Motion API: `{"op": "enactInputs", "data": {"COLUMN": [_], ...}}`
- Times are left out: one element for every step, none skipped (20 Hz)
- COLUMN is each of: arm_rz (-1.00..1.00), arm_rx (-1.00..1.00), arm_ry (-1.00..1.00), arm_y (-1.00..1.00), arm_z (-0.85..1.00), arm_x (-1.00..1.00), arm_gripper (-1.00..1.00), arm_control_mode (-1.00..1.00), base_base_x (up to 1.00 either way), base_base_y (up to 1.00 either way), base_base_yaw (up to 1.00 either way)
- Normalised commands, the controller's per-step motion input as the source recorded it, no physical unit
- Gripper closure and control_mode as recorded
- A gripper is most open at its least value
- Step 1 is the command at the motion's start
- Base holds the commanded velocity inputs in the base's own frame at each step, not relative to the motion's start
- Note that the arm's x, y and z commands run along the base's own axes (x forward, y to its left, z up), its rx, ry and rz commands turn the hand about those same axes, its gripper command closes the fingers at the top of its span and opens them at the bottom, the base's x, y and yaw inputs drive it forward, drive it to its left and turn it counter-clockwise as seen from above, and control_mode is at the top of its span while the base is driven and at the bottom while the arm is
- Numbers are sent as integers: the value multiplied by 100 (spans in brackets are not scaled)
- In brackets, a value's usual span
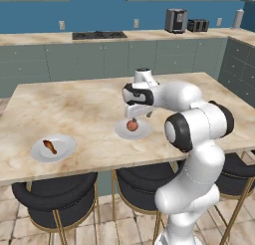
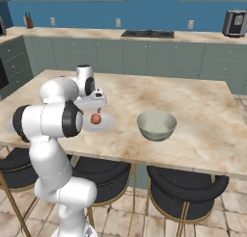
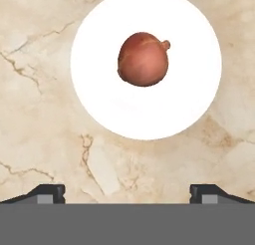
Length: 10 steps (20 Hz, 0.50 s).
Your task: Pick the chicken drumstick and onion from their plates and place them in the bowl. Then put the bowl in the fridge.
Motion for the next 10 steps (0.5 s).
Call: {"op": "enactInputs", "data": {"arm_rz": [-22, -23, -20, -17, -17, -17, -17, -14, -13, -11], "arm_rx": [-1, -2, -3, 0, 0, 0, 0, 0, 0, 0], "arm_ry": [-3, -2, -2, -5, -5, -9, -13, -17, -20, -21], "arm_y": [5, 8, 8, 7, 7, 7, 9, 10, 7, 6], "arm_z": [-42, -43, -37, -34, -33, -28, -29, -27, -28, -28], "arm_x": [3, 12, 28, 28, 27, 26, 22, 19, 16, 17], "arm_gripper": [-100, -100, -100, -100, -100, -100, -100, -100, -100, -100], "arm_control_mode": [-100, -100, -100, -100, -100, -100, -100, -100, -100, -100], "base_base_x": [0, 0, 0, 0, 0, 0, 0, 0, 0, 0], "base_base_y": [0, 0, 0, 0, 0, 0, 0, 0, 0, 0], "base_base_yaw": [0, 0, 0, 0, 0, 0, 0, 0, 0, 0]}}
